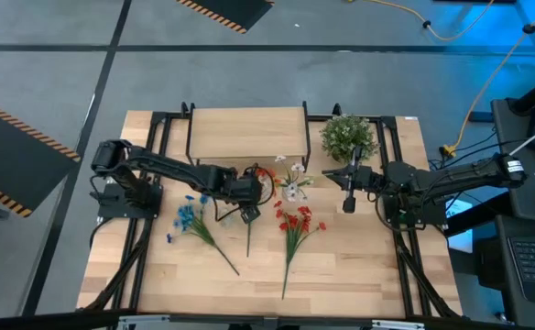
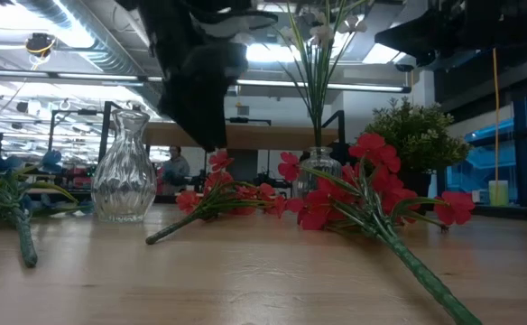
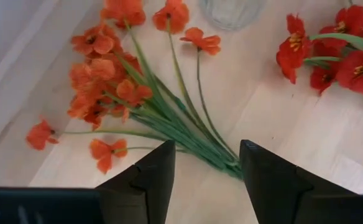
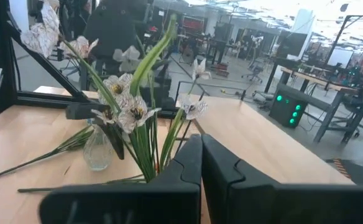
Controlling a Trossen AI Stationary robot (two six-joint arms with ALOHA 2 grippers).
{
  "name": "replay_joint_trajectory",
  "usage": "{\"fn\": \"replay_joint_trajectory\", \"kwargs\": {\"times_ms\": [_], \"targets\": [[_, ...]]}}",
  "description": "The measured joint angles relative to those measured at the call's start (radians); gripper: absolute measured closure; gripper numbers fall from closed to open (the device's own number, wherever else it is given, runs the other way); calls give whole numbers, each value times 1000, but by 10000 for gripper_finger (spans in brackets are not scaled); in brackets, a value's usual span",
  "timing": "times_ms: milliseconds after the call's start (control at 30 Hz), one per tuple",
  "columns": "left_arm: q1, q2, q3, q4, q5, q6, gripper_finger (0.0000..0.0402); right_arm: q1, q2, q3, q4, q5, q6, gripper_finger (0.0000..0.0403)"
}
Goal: Pick and place flowers into a vace then onto a shelf
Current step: Put the left orange flowers into the right transparent vase
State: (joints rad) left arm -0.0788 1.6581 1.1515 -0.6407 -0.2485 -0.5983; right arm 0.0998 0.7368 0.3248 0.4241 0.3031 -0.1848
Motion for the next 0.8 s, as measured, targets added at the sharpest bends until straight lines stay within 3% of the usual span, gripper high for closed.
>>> {"fn": "replay_joint_trajectory", "kwargs": {"times_ms": [333, 800], "targets": [[0, 51, 0, 13, -19, -5, 227, 0, 0, 0, -5, 0, 0, 398], [-5, 50, 0, 0, -21, -145, 208, 0, 0, 0, -14, 0, 1, 398]]}}
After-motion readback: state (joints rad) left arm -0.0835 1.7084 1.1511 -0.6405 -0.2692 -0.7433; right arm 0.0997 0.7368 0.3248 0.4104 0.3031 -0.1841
